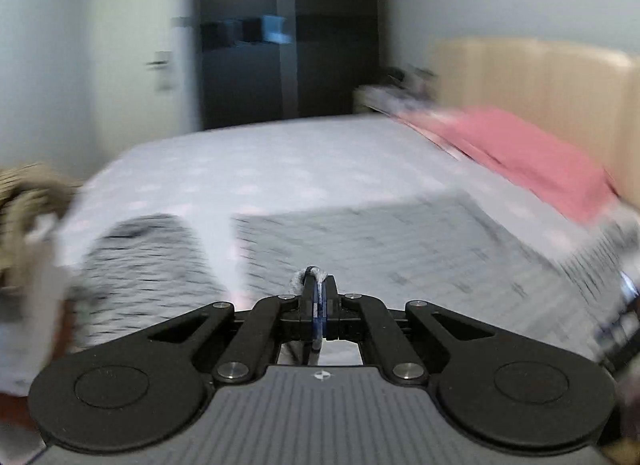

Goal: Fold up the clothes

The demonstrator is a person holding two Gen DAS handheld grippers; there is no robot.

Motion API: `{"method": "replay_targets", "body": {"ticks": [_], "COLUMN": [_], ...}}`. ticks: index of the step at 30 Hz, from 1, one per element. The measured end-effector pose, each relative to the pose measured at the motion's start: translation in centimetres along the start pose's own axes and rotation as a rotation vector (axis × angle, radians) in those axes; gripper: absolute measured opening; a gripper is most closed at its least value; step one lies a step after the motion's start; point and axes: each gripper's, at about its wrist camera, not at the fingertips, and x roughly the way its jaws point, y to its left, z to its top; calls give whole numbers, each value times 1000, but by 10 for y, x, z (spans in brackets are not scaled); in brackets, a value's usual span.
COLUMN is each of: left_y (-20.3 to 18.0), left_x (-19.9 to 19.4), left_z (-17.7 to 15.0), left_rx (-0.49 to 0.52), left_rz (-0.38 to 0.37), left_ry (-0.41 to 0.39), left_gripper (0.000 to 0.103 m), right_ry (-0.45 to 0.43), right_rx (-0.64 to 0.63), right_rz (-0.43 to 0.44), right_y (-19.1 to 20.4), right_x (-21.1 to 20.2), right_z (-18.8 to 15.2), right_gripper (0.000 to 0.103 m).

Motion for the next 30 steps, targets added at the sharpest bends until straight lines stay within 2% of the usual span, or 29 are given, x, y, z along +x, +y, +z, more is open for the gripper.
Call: {"method": "replay_targets", "body": {"ticks": [3,5,8,11,13,15,19,25,28,30], "left_y": [-52,-79,-107,-106,-103,-99,-78,-13,13,22], "left_x": [21,36,41,47,41,31,24,46,63,71], "left_z": [-19,-38,-66,-80,-80,-79,-68,-59,-64,-67], "left_rx": [148,235,324,331,299,274,196,55,-2,-49], "left_rz": [-100,-159,-204,-222,-226,-202,-169,85,130,115], "left_ry": [98,192,292,350,350,338,306,295,310,292], "left_gripper": [0,0,3,16,37,54,54,55,55,55], "right_ry": [18,20,-1,-28,-39,-45,-46,-40,-40,-38], "right_rx": [-3,-19,-31,-14,-13,-22,-42,-81,-104,-124], "right_rz": [29,36,44,65,81,83,87,71,74,75], "right_y": [11,17,19,17,17,21,27,36,40,43], "right_x": [8,10,9,5,4,5,7,12,13,15], "right_z": [-8,-10,-9,-5,-1,2,8,15,18,20], "right_gripper": [71,71,71,71,71,71,71,71,71,71]}}
